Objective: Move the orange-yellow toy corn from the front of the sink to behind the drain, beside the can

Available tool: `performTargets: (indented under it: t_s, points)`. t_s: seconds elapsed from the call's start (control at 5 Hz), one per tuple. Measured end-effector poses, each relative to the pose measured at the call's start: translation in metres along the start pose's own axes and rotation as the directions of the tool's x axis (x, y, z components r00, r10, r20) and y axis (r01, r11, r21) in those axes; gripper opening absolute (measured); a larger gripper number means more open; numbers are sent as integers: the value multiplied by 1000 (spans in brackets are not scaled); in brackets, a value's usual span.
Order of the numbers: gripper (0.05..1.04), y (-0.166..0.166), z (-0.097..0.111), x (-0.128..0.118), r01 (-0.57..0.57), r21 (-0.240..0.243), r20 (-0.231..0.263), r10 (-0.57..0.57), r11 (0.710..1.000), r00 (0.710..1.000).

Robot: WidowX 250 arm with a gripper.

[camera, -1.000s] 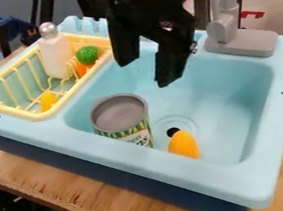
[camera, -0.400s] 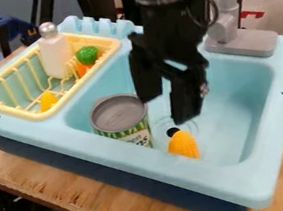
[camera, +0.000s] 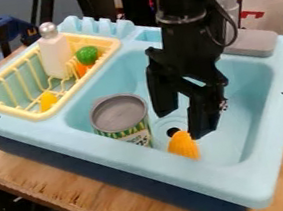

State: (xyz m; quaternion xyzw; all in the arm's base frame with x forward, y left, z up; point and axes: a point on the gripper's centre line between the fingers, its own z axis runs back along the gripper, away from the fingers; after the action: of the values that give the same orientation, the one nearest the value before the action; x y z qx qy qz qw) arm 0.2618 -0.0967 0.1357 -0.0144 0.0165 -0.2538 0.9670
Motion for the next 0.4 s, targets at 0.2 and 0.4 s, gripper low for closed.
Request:
performTargets:
  t_s: [0.2,0.4]
  points:
    - [1000,-2,-9,1,-9,0,-31,9,1000,999]
    - [1000,-1,-17,2,-11,6,-62,12,1000,998]
